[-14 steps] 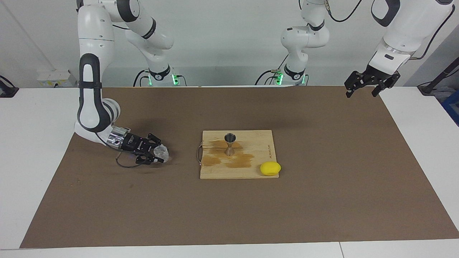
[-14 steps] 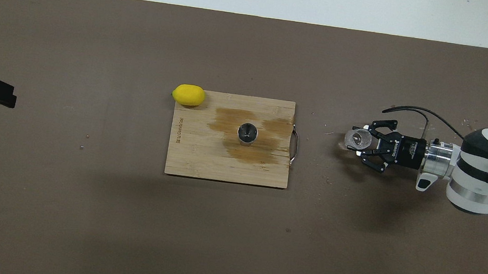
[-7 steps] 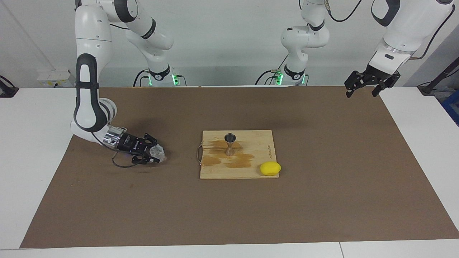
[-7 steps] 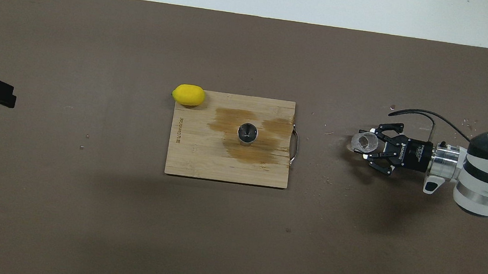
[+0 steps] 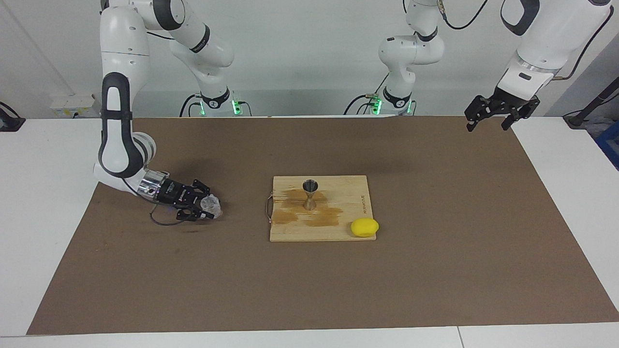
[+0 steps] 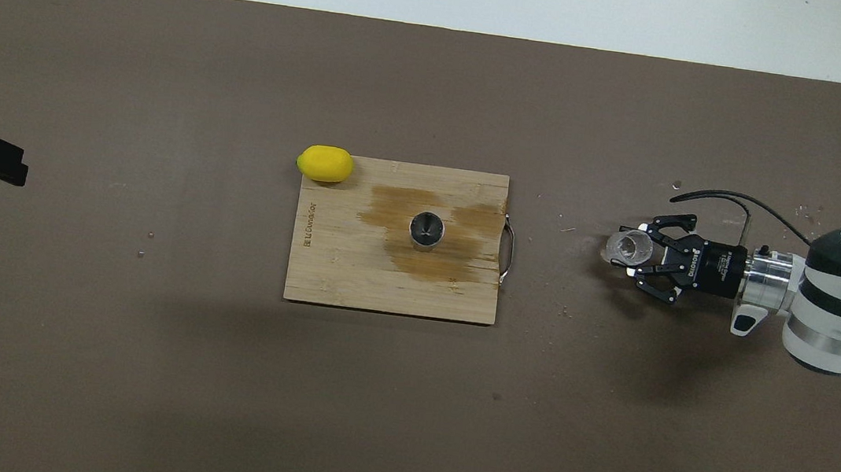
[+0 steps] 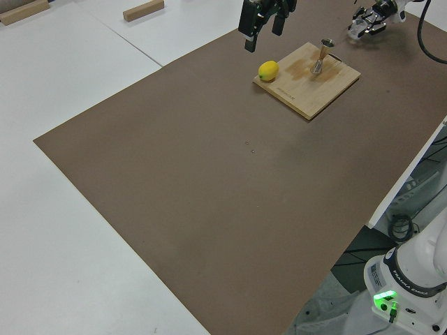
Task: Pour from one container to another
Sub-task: 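Lower the glass onto the mat beside the board with the right gripper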
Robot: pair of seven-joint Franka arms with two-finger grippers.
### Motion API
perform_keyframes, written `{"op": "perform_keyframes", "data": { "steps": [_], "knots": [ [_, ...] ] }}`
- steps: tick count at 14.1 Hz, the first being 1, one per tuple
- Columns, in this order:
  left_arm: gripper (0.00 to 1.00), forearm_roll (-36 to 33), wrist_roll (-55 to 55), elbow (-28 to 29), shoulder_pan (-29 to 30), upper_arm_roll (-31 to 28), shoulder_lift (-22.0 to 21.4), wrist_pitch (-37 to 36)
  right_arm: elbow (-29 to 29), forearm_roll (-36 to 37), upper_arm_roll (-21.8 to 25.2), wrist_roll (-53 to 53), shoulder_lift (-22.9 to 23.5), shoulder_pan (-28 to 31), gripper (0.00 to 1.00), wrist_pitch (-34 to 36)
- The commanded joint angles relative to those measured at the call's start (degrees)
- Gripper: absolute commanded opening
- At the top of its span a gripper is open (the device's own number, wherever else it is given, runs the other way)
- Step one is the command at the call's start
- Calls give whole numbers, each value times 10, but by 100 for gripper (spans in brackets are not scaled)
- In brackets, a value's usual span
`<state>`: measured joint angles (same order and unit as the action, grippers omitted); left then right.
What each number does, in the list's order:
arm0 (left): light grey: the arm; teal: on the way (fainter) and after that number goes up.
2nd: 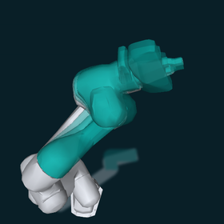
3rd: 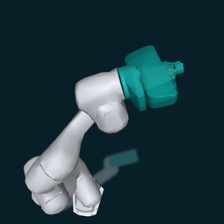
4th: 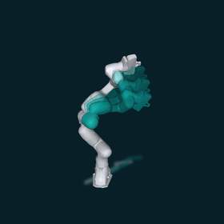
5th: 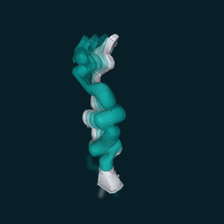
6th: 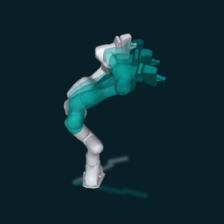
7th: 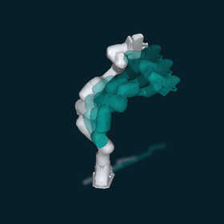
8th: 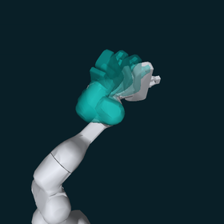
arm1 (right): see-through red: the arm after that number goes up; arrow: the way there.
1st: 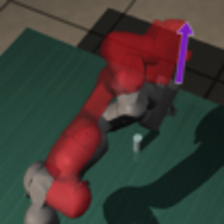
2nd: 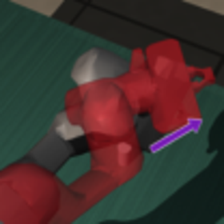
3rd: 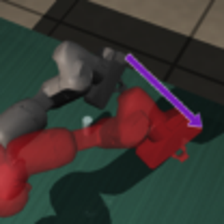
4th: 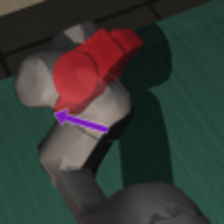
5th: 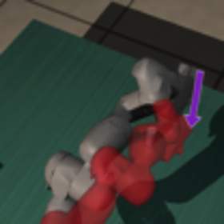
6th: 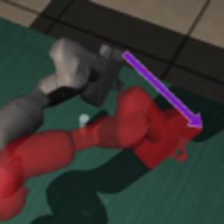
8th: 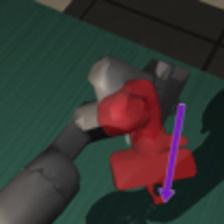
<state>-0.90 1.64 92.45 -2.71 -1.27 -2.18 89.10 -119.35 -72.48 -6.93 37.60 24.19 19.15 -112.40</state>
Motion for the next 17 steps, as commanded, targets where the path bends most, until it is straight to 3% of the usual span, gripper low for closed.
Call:
{"op": "perform_keyframes", "data": {
  "steps": [1, 13, 14, 17],
  "knots": [
    [100, -7, -5, 6, -7, -5, -10, -7, -4, 4, -5, -25, 9, 6, 0, 3],
    [100, -7, -5, 6, -7, -5, -10, -7, -4, 10, -5, -27, 10, 8, 0, -7],
    [100, -7, -5, 6, -7, -5, -10, -7, -4, 13, -5, -27, 10, 8, 5, -8],
    [100, -7, -5, 6, -7, -5, -10, -7, -4, 15, -5, -26, 10, 8, 42, -12]
  ]
}}
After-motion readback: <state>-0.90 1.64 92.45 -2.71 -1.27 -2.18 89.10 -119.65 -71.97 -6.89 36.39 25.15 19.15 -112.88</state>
